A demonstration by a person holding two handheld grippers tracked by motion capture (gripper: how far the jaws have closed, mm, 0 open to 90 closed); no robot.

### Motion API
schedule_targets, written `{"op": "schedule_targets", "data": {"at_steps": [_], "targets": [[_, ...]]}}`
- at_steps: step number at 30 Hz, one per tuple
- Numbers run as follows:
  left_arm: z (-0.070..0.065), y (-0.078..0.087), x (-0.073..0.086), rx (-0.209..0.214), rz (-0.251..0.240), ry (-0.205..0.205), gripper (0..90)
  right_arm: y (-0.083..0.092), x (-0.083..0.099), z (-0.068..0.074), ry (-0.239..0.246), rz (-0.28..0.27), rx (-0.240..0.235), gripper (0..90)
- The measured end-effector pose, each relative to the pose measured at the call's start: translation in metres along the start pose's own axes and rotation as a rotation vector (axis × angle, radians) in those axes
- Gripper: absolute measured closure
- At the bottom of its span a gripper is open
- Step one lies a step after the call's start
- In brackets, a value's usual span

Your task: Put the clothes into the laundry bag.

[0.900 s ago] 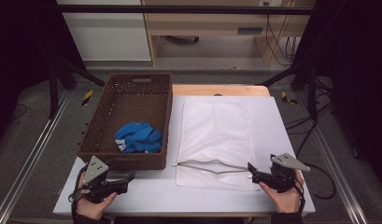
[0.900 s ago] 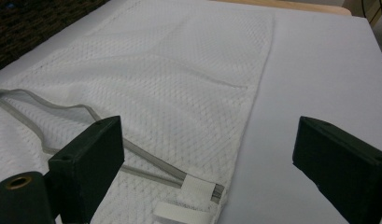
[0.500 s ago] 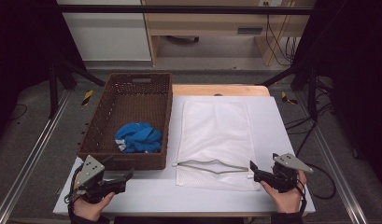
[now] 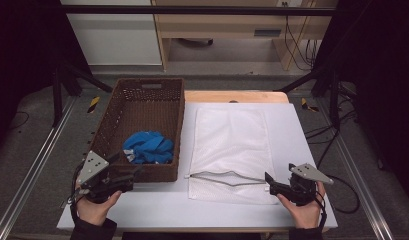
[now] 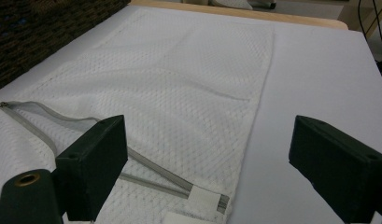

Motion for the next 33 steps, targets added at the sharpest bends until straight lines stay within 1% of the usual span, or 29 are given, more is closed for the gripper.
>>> {"op": "schedule_targets", "data": {"at_steps": [3, 5, 8, 9, 14, 18, 23, 25, 30, 33], "targets": [[0.002, -0.007, -0.008, -0.006, 0.004, -0.006, 15.8, -0.001, 0.000, 0.001, -0.001, 0.004, -0.003, 12.1], [0.003, -0.011, -0.012, -0.003, 0.004, -0.007, 15.8, -0.002, 0.001, 0.001, 0.002, 0.010, -0.002, 12.0], [0.004, -0.018, -0.018, 0.014, 0.005, 0.001, 16.0, -0.003, 0.001, 0.001, 0.000, 0.009, -0.005, 12.0], [0.004, -0.019, -0.020, 0.013, 0.004, 0.002, 16.0, -0.003, 0.000, 0.002, -0.007, 0.011, -0.009, 12.0], [0.006, -0.027, -0.028, 0.007, 0.003, -0.004, 16.3, -0.002, 0.000, 0.001, -0.001, 0.004, -0.004, 12.0], [0.011, -0.035, -0.033, -0.005, 0.025, -0.013, 16.3, -0.002, -0.001, 0.002, -0.002, 0.006, -0.006, 11.9], [0.021, -0.043, -0.039, -0.025, 0.050, -0.018, 16.2, -0.003, -0.001, 0.001, -0.001, 0.009, -0.005, 11.7], [0.024, -0.045, -0.041, -0.023, 0.058, -0.016, 16.2, -0.003, -0.001, 0.001, 0.000, 0.008, -0.003, 11.7], [0.029, -0.052, -0.047, -0.036, 0.072, -0.031, 16.1, -0.003, -0.001, 0.001, 0.001, 0.003, -0.001, 11.3], [0.033, -0.057, -0.051, -0.035, 0.090, -0.035, 16.2, -0.003, -0.001, 0.001, 0.002, 0.002, 0.000, 11.0]]}}
Point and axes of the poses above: each handheld gripper's, and its own axes: y roughly backward along the jaws, x roughly out of its underside, z roughly to its left, the point moved 2 cm from there along -y, roughly forward along the jaws
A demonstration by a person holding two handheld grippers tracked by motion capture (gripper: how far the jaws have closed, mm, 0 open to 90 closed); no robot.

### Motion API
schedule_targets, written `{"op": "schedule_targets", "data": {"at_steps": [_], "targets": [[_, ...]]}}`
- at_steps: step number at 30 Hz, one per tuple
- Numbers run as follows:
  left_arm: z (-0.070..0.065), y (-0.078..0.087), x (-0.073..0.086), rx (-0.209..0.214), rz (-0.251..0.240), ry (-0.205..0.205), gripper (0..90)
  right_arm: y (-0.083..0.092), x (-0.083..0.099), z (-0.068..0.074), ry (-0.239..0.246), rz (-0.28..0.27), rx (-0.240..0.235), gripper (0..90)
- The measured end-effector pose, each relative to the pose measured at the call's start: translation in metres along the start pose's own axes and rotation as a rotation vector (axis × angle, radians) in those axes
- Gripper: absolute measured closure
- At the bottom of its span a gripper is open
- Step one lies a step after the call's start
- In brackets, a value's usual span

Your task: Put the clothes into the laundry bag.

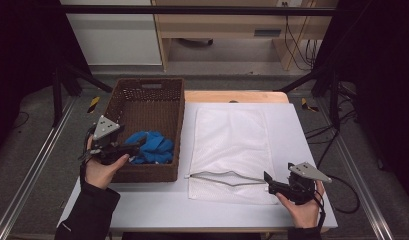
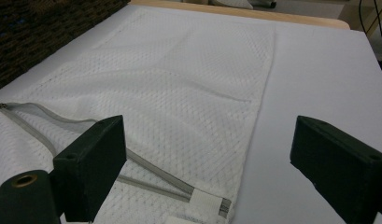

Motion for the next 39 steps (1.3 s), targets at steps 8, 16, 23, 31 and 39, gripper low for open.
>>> {"op": "schedule_targets", "data": {"at_steps": [8, 16, 23, 31, 39], "targets": [[0.015, -0.020, -0.011, -0.026, 0.046, -0.007, 16.4, 0.000, 0.000, -0.001, -0.007, 0.000, 0.003, 10.1], [0.025, -0.040, -0.015, -0.039, 0.083, -0.012, 16.1, -0.002, 0.001, -0.001, 0.002, 0.006, 0.011, 9.5], [0.035, -0.056, -0.017, -0.036, 0.113, -0.011, 15.7, -0.002, 0.002, -0.001, 0.000, 0.010, 0.010, 8.9], [0.040, -0.074, -0.010, -0.031, 0.164, -0.007, 14.6, -0.005, 0.003, -0.001, -0.001, 0.012, 0.009, 7.6], [0.044, -0.088, 0.002, -0.020, 0.233, -0.027, 12.4, -0.007, 0.003, 0.002, 0.015, 0.019, 0.010, 6.8]]}}
Point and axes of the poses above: each handheld gripper's, and its own axes: y roughly backward along the jaws, x roughly out of its underside, z roughly to its left, the point moved 2 cm from there along -y, roughly forward along the jaws
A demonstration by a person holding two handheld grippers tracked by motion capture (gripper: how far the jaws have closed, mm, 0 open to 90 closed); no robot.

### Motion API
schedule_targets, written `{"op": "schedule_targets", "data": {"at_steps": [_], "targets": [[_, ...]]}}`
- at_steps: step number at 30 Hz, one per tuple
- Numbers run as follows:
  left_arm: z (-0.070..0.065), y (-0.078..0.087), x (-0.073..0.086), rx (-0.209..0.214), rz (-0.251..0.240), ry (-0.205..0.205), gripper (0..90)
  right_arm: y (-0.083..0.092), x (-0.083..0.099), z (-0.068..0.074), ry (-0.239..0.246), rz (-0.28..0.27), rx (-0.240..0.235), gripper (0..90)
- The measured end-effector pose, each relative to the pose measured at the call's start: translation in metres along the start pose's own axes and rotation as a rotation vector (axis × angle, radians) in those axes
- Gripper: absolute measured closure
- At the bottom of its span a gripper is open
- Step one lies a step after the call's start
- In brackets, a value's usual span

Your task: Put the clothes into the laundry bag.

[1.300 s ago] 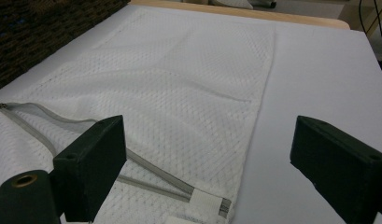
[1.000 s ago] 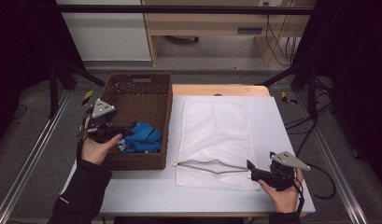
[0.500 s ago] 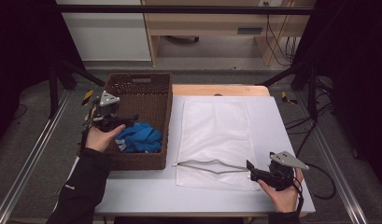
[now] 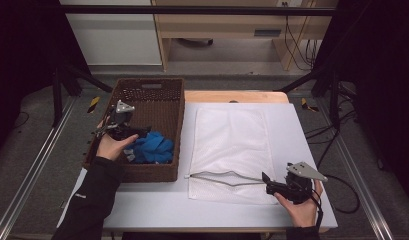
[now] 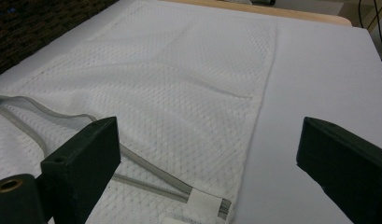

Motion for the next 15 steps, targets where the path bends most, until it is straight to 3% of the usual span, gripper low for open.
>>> {"op": "schedule_targets", "data": {"at_steps": [15], "targets": [[-0.007, -0.018, 0.017, 0.063, 0.145, -0.056, 8.2, -0.002, 0.001, 0.001, 0.008, 0.010, -0.008, 6.4]]}}
Point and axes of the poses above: each handheld gripper's, and its own axes: y roughly backward along the jaws, x roughly out of its underside, z roughly to its left, the point moved 2 cm from there along -y, roughly forward along the jaws
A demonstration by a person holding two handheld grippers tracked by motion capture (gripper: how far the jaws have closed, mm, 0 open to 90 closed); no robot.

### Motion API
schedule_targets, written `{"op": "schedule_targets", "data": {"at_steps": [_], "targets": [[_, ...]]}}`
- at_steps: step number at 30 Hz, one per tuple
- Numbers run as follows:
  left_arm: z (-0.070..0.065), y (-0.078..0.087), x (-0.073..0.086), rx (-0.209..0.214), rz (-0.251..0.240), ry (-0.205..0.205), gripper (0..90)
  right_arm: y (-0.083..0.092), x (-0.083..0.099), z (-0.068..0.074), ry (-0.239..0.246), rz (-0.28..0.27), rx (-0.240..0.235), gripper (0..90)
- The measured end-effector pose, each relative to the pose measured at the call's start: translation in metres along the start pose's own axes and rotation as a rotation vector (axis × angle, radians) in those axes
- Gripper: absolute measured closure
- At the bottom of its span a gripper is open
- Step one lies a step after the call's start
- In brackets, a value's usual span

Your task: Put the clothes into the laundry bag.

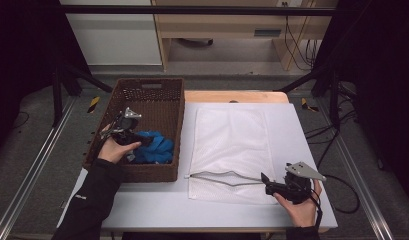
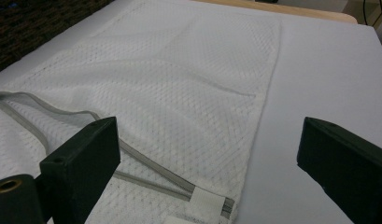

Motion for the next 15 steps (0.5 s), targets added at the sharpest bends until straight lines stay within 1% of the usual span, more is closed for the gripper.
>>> {"op": "schedule_targets", "data": {"at_steps": [1, 2, 3, 5, 6, 8, 9, 10, 11, 13, 14, 15], "targets": [[-0.001, -0.001, 0.001, 0.007, 0.007, 0.001, 7.4, 0.000, 0.000, 0.000, 0.003, 0.001, -0.001, 6.3], [-0.002, -0.002, 0.001, 0.012, 0.016, -0.005, 6.8, 0.000, 0.000, 0.000, -0.006, 0.006, -0.005, 6.3], [-0.003, -0.002, 0.001, 0.016, 0.015, -0.011, 6.7, -0.001, 0.001, 0.000, 0.006, 0.005, 0.000, 6.2], [-0.005, -0.004, 0.002, 0.031, 0.030, -0.016, 5.2, -0.001, 0.001, 0.000, 0.002, 0.007, -0.003, 6.1], [-0.005, -0.004, 0.002, 0.031, 0.030, -0.016, 4.7, -0.002, 0.001, 0.000, 0.003, 0.008, -0.002, 6.1], [-0.007, -0.011, 0.006, 0.041, 0.065, -0.027, 3.4, -0.002, 0.001, 0.001, -0.001, 0.013, -0.005, 6.0], [-0.006, -0.013, 0.007, 0.049, 0.081, -0.027, 3.3, -0.002, 0.001, 0.001, -0.005, 0.015, -0.008, 6.0], [-0.007, -0.015, 0.008, 0.056, 0.085, -0.019, 3.3, -0.002, 0.002, 0.000, 0.004, 0.012, -0.003, 5.9], [-0.007, -0.016, 0.009, 0.054, 0.095, -0.027, 3.2, -0.002, 0.002, 0.000, 0.003, 0.011, -0.003, 5.9], [-0.008, -0.018, 0.010, 0.057, 0.102, -0.024, 3.2, -0.002, 0.002, 0.000, 0.002, 0.012, -0.004, 5.9], [-0.008, -0.019, 0.010, 0.057, 0.110, -0.029, 3.2, -0.002, 0.002, -0.001, 0.002, 0.013, -0.002, 5.9], [-0.009, -0.020, 0.011, 0.056, 0.117, -0.035, 3.0, -0.001, 0.002, 0.000, -0.006, 0.016, -0.008, 5.9]]}}
Point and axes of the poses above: each handheld gripper's, and its own axes: y roughly backward along the jaws, x roughly out of its underside, z roughly to its left, the point moved 2 cm from there along -y, roughly forward along the jaws
